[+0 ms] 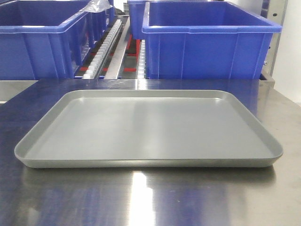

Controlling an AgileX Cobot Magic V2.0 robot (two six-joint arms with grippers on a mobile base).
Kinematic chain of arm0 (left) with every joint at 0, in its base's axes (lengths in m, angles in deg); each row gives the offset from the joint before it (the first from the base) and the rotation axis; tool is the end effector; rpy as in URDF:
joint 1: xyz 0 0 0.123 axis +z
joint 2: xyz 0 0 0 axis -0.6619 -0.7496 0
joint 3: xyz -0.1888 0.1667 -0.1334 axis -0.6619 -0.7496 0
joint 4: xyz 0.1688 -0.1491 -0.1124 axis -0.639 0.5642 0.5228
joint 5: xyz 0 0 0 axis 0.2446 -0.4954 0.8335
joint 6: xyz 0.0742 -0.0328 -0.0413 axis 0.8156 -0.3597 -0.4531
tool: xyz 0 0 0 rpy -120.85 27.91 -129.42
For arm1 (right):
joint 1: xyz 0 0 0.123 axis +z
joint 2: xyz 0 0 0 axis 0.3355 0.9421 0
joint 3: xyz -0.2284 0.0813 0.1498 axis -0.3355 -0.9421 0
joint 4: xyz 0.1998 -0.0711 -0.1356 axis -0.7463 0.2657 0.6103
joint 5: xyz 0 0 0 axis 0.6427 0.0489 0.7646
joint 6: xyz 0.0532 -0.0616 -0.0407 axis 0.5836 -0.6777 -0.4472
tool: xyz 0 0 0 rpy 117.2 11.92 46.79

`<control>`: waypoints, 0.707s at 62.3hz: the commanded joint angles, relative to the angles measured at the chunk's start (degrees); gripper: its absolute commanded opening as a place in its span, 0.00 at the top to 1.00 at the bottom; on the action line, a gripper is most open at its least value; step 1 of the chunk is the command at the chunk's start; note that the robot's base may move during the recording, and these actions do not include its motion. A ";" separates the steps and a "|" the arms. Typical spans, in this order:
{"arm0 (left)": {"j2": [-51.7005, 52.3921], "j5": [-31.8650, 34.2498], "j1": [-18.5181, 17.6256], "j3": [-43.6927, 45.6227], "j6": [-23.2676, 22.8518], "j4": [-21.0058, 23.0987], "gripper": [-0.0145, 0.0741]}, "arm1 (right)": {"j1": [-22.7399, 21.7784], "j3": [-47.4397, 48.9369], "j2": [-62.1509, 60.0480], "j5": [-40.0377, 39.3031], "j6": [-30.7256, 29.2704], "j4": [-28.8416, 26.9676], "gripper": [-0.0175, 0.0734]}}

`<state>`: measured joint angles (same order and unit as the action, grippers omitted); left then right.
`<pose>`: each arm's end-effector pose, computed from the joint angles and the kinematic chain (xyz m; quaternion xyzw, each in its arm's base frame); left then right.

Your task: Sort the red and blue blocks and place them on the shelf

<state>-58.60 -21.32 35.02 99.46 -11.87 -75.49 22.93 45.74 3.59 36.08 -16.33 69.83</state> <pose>0.0890 -0.0104 0.3372 0.0196 0.6813 -0.0638 0.7289 0.1061 0.0075 0.3227 0.0159 0.7324 0.0633 0.6778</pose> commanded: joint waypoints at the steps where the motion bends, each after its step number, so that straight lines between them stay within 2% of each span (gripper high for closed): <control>1: -0.31 4.84 0.04 1.53 -0.21 0.70 0.70 | -0.30 1.91 0.06 -5.42 -0.20 -0.25 0.36; 44: -0.31 4.84 0.04 1.53 -0.21 0.70 0.70 | -0.30 1.91 0.06 -5.42 -0.20 -0.25 0.36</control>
<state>-58.60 -21.32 35.02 99.37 -11.87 -75.16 22.93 45.74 3.59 36.08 -16.33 69.83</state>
